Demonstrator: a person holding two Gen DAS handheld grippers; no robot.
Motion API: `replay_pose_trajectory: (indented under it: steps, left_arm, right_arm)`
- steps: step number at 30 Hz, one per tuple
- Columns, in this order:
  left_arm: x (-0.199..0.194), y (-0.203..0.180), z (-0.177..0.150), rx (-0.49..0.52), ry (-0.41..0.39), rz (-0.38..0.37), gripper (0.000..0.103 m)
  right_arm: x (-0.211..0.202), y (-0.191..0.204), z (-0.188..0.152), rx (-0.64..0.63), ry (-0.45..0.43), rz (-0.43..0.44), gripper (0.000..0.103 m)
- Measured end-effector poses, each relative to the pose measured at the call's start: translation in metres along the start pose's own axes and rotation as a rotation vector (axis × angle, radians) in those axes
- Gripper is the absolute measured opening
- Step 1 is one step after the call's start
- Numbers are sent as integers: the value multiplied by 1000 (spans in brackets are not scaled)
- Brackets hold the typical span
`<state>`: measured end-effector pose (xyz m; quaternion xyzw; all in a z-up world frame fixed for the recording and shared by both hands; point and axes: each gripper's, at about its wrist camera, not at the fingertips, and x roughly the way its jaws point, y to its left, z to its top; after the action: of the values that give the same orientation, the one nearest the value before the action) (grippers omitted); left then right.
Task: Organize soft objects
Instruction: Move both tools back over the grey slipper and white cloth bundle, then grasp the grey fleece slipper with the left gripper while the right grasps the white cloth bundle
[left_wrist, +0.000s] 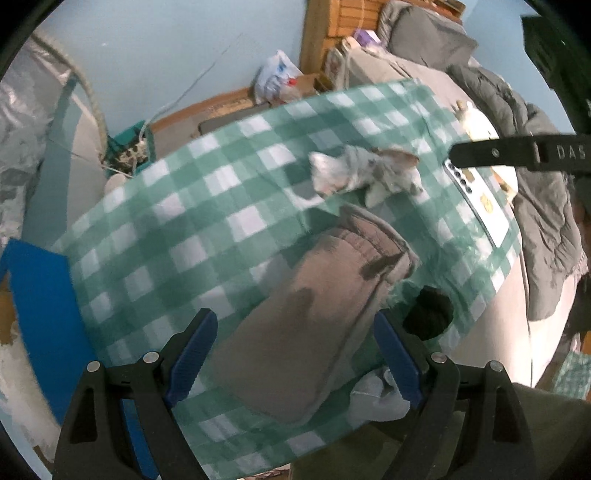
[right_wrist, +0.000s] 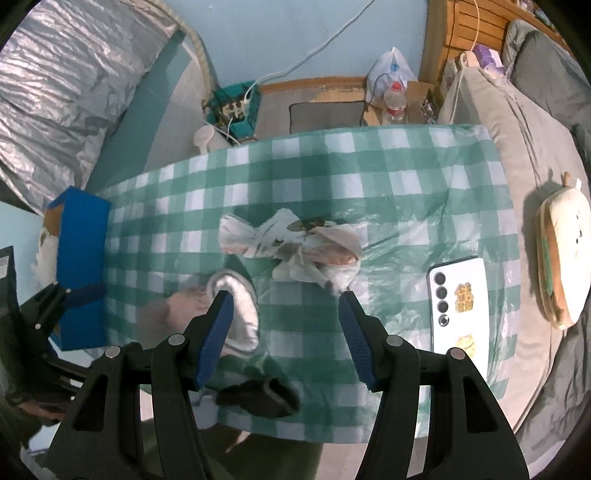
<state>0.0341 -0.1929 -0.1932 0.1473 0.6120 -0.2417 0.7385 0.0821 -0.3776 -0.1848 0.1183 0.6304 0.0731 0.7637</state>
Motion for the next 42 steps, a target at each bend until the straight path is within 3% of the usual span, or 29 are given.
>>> replay_pose_trajectory:
  steps: [12,21,30,42]
  left_arm:
    - [51,-28,-1,47,105,4,88]
    - [70,-41,4,101,97,131,89]
    - [77,-12,18,-18,90,170,95]
    - [83,41,38,-183,93,164,95]
  right_arm:
    - [10,-16,0,27,27,13,59]
    - [18,-17,8,-11,48,6,59]
    - [41,-6,21,-125,88,12,59]
    - [74,22,38,-336,129,-2,59]
